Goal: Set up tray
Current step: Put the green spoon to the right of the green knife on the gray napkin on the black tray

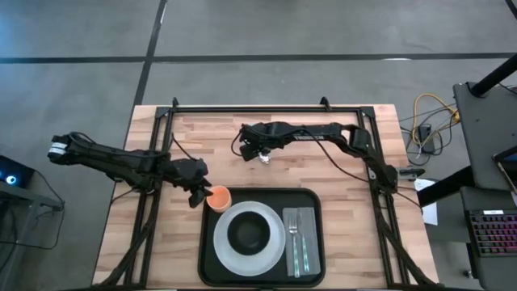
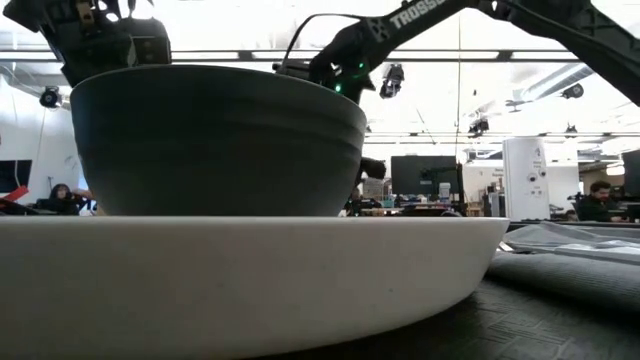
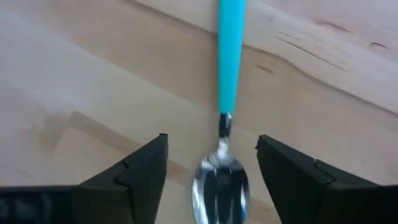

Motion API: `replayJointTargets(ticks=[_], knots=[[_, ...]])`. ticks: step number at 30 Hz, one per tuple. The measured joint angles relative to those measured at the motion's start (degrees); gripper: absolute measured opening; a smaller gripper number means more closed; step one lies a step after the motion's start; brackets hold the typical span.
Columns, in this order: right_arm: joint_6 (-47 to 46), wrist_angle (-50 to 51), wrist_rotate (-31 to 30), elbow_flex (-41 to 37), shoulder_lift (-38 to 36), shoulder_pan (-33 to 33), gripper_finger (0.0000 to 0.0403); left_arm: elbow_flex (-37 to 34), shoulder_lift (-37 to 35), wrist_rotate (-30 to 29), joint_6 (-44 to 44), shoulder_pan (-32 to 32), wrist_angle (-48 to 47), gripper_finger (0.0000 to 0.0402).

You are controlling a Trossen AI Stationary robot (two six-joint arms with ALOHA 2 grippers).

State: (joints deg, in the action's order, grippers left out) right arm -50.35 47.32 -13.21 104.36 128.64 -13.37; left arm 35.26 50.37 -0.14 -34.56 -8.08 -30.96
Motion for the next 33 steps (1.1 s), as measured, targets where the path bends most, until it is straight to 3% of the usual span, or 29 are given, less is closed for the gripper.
replayJointTargets(ticks=[7, 14, 20, 28, 33], knots=[[-0.20, -3.32, 1.27, 0.27, 2.93, -0.60, 0.0238, -1.17, 0.00, -0.09, -0.01, 0.00, -0.03, 0.0173], [-2.01, -3.23, 1.38, 1.26, 5.85, -1.06, 0.0209, -1.53, 0.00, -0.13, -0.01, 0.00, -0.02, 0.0173], [-2.14, -3.13, 0.45, 1.36, 6.25, -1.49, 0.0151, -2.17, 0.00, -0.13, -0.01, 0.00, -0.09, 0.0173], [-2.16, -3.05, 0.76, 1.27, 6.18, -2.93, 0.0031, -2.29, 0.05, -0.11, -0.01, 0.00, -0.04, 0.0173], [0.06, -2.64, 4.13, 1.18, 5.61, -2.80, 0.0021, -2.29, 0.20, -0.11, -0.03, 0.00, 0.16, 0.0173]])
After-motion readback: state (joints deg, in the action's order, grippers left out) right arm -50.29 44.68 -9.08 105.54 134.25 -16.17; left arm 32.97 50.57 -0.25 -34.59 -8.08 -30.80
